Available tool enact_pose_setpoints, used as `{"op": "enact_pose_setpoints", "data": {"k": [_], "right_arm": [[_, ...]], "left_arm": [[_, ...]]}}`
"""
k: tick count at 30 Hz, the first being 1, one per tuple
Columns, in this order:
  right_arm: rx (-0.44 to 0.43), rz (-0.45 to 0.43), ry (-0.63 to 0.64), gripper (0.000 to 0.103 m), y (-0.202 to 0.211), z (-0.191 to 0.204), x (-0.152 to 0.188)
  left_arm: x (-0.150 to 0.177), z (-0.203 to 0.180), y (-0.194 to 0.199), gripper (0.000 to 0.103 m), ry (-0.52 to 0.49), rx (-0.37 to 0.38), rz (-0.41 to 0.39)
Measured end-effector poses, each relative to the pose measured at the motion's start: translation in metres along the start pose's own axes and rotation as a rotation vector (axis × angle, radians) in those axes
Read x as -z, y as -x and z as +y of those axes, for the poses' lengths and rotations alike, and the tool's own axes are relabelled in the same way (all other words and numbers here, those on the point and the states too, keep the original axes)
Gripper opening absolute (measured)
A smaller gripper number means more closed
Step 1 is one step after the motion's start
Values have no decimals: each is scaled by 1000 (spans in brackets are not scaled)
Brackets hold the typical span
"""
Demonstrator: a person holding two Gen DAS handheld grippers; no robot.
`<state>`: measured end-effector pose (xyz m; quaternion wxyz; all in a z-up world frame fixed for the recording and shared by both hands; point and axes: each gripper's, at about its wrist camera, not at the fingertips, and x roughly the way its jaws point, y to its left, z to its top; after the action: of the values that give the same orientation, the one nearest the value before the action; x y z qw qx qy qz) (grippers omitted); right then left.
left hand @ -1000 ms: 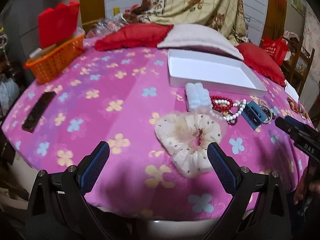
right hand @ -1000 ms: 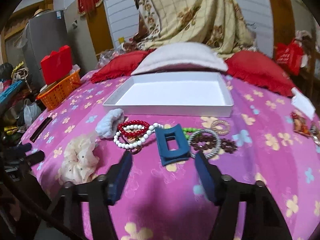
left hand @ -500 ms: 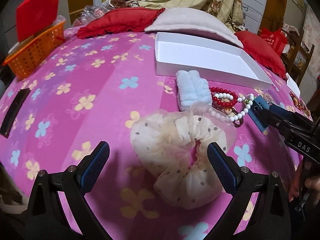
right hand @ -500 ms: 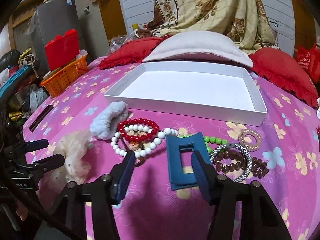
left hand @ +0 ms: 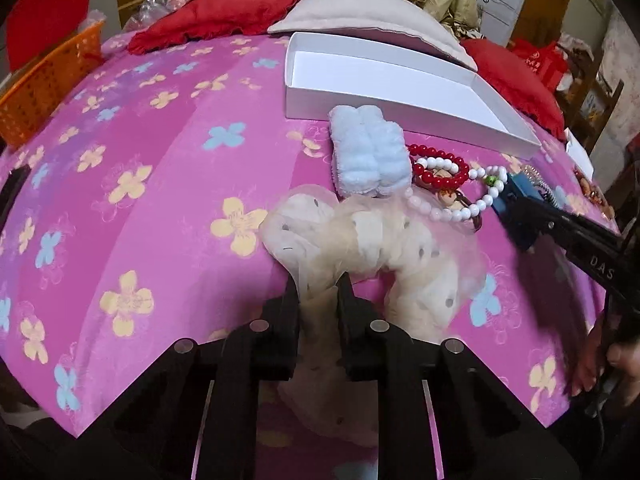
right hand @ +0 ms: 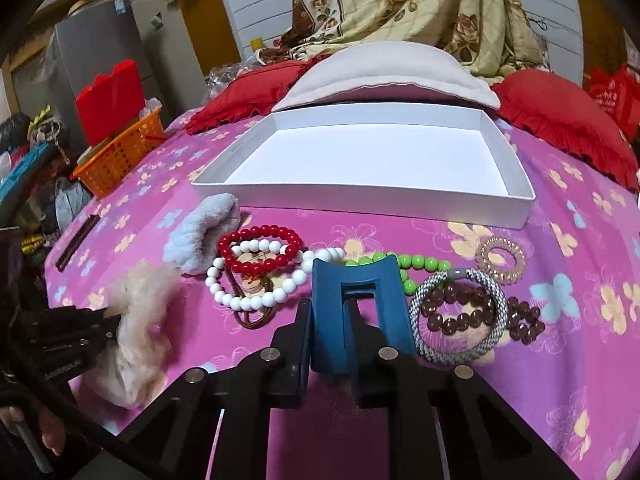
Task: Organize jewelry
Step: 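Grasp the cream scrunchie with the left tool while the right tool grasps the blue claw clip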
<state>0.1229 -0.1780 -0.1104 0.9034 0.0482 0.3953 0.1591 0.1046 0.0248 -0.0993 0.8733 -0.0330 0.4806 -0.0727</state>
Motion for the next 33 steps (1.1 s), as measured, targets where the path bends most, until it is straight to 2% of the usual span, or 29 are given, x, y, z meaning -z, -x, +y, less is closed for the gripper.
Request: {"op": "enact_pose_setpoints", "data": {"k": [3, 6, 15, 20, 22, 23, 24, 27, 30, 31, 32, 33], "right_arm": [[-14, -14, -10, 12, 9, 2, 3], [-29, -33, -14, 8, 21, 7, 5], [-59, -107, -8, 4, 52, 25, 3], [-60, -88, 16, 7, 49, 23, 0], [-22, -57, 31, 33, 42, 23, 5], [-13, -48, 34, 62, 39, 23, 8], [-12, -51, 36, 74, 37, 23, 10], [28, -30, 56, 74, 26, 24, 10], [25, 8, 33, 73, 14, 18, 12], [21, 17, 21, 68, 10, 16, 12], [16, 28, 14, 46, 6, 15, 13], [15, 33, 6, 46, 4, 14, 13]], "left_arm": [[0, 6, 11, 15, 40, 34, -3], [0, 6, 31, 15, 30, 25, -43], [-12, 12, 82, 15, 27, 41, -152], [-24, 13, 95, 15, 19, 37, -189], [-25, 15, 93, 15, 21, 35, -190], [-25, 15, 91, 15, 24, 35, -187], [-25, 16, 89, 15, 25, 35, -183], [-22, 18, 83, 15, 30, 39, -167], [-17, 18, 80, 15, 28, 37, -157], [-16, 17, 79, 15, 27, 35, -157], [-16, 17, 79, 15, 25, 32, -157], [-15, 17, 80, 15, 23, 27, -160]]}}
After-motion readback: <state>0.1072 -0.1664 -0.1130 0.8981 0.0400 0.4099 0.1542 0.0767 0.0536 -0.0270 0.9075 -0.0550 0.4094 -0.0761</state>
